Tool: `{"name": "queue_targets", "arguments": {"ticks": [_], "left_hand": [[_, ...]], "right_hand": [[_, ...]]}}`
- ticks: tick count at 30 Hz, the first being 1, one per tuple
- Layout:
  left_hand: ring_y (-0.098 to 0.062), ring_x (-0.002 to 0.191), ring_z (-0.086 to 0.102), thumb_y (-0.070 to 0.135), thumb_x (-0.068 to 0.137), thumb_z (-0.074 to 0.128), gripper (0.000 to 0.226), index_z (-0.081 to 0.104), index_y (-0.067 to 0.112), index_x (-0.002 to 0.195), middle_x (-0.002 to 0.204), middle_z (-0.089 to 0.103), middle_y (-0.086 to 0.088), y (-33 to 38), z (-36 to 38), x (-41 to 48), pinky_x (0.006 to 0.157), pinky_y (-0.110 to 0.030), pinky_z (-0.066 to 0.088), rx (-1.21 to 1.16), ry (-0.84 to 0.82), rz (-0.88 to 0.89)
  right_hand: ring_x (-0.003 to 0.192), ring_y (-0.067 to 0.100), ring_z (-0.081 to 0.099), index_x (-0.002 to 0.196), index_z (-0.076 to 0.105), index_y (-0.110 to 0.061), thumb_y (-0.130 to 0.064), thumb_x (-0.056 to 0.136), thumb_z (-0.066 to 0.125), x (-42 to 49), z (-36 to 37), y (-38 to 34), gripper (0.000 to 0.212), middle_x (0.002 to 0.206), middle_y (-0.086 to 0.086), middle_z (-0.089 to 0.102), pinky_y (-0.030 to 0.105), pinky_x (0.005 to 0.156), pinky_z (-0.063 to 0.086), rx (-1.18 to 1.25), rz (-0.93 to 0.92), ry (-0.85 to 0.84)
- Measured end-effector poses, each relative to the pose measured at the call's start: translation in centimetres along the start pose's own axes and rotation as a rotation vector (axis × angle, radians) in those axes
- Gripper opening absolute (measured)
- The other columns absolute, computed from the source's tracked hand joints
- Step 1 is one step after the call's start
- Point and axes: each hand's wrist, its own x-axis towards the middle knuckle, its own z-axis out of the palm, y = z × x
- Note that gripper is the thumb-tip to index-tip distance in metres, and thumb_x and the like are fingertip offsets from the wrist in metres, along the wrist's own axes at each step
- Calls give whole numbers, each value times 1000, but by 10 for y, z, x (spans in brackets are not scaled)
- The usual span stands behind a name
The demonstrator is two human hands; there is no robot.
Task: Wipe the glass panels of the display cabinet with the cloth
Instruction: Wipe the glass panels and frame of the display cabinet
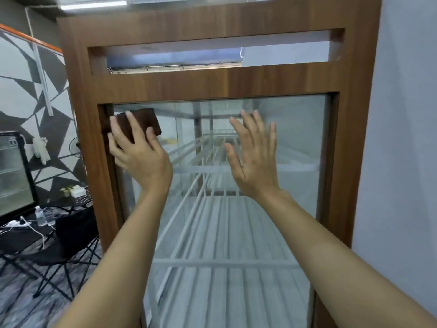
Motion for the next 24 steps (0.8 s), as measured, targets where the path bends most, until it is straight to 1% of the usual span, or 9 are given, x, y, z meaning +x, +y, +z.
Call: {"name": "queue_targets", "arguments": {"ticks": [4, 7, 9, 12, 14, 18, 20, 22, 24], "left_hand": [[-40, 137, 37, 49, 105, 33, 56, 41, 21, 153, 162, 29, -9, 7, -3, 11, 103, -54, 35, 50, -55, 137], [-40, 142, 36, 43, 107, 37, 52, 40, 19, 153, 161, 31, -12, -27, 0, 0, 105, -54, 37, 55, 7, 252], [-41, 144, 33, 36, 108, 40, 49, 42, 13, 152, 160, 32, -16, -62, 3, -41, 109, -53, 35, 26, 12, 288], [-46, 145, 29, 28, 105, 45, 48, 45, 6, 148, 160, 29, -21, -122, -12, -129, 111, -58, 36, 16, -135, 288], [-49, 143, 30, 27, 104, 46, 49, 46, 5, 148, 160, 28, -21, -142, -24, -151, 109, -61, 37, 41, -218, 315], [-53, 141, 29, 32, 106, 43, 50, 44, 8, 150, 158, 31, -25, -92, -16, -63, 113, -60, 31, 10, -179, 430], [-51, 146, 21, 35, 106, 39, 53, 38, 12, 153, 161, 26, -24, -58, -9, -19, 116, -60, 25, -51, -166, 392], [-48, 149, 14, 37, 107, 37, 53, 34, 16, 155, 163, 22, -22, -47, -3, -9, 119, -61, 19, -82, -163, 350], [-46, 150, 12, 38, 107, 37, 53, 32, 18, 156, 163, 20, -21, -58, -2, -30, 121, -60, 12, -83, -160, 351]], "right_hand": [[152, 28, 21, 150, 41, -20, -41, 102, 37, 11, 19, -20, 52, 160, 6, 35, 66, 118, -2, -116, 39, -11], [152, 30, 21, 151, 39, -21, -42, 102, 39, 10, 36, -34, 53, 161, 6, 32, 70, 116, -3, -195, 53, -10], [153, 30, 18, 152, 37, -22, -43, 102, 39, 0, 45, -42, 54, 163, 6, 29, 71, 116, -2, -225, 38, -27], [153, 32, 16, 154, 33, -25, -44, 102, 40, -18, 53, -50, 55, 164, 7, 25, 71, 115, -2, -265, 48, -54], [153, 32, 15, 155, 32, -26, -44, 102, 39, -34, 54, -55, 55, 165, 8, 24, 71, 114, -1, -282, 69, -66], [153, 32, 12, 155, 32, -27, -44, 103, 40, -59, 54, -58, 55, 165, 8, 21, 73, 113, 0, -320, 104, -92], [153, 33, 13, 155, 31, -28, -45, 103, 41, -67, 53, -57, 56, 165, 8, 21, 75, 112, 2, -347, 113, -103], [153, 34, 13, 155, 31, -29, -46, 103, 42, -74, 52, -55, 56, 165, 8, 21, 75, 112, 1, -354, 122, -109], [153, 34, 12, 155, 30, -30, -46, 102, 43, -82, 49, -51, 57, 165, 9, 21, 75, 112, 1, -350, 146, -110]]}}
